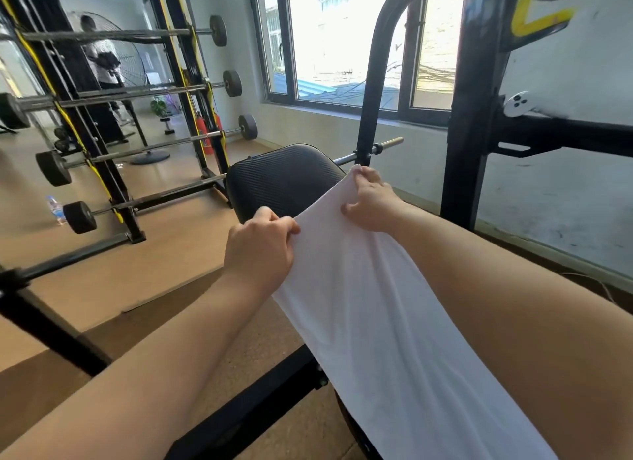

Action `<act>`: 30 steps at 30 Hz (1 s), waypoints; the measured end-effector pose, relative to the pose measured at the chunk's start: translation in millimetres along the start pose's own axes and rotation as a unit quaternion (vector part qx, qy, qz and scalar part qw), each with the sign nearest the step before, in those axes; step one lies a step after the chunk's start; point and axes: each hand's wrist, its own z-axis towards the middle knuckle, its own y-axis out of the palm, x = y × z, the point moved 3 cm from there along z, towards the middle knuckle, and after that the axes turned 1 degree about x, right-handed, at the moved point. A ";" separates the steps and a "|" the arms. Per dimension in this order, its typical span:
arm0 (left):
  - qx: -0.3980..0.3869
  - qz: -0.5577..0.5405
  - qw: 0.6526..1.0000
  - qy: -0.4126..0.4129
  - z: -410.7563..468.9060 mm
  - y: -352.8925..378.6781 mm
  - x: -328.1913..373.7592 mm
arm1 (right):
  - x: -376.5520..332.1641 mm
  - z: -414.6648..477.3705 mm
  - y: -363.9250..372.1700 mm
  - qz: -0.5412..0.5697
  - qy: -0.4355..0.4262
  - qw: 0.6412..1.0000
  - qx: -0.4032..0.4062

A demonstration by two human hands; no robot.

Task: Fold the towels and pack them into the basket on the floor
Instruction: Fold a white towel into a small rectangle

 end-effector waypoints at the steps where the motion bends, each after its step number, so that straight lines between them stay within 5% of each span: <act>1: 0.000 -0.012 1.000 -0.001 6.5 -1.2 -1.2 | 0.9 2.5 -1.5 -0.002 0.007 1.000 0.006; 9: 0.028 0.148 0.989 -0.009 44.3 7.8 -15.3 | 5.5 -0.9 12.8 0.021 0.084 0.996 0.002; 13: 0.077 0.134 0.985 0.079 17.6 4.8 18.7 | 5.9 -43.1 27.0 0.040 0.055 0.995 0.072; 15: 0.003 0.096 0.988 0.119 -4.1 9.6 50.5 | 7.6 -74.5 41.2 0.045 0.033 0.995 0.087; 19: -0.210 0.101 0.970 0.069 -35.4 32.9 66.3 | 32.3 -139.6 72.7 0.012 0.046 0.997 0.056; 25: -0.224 0.134 0.965 0.008 -40.8 29.3 47.2 | 85.6 -219.5 86.2 -0.035 0.103 0.994 0.012; 30: -0.178 0.128 0.971 0.099 -79.1 24.2 85.5 | 122.5 -275.6 88.5 -0.017 0.159 0.987 -0.025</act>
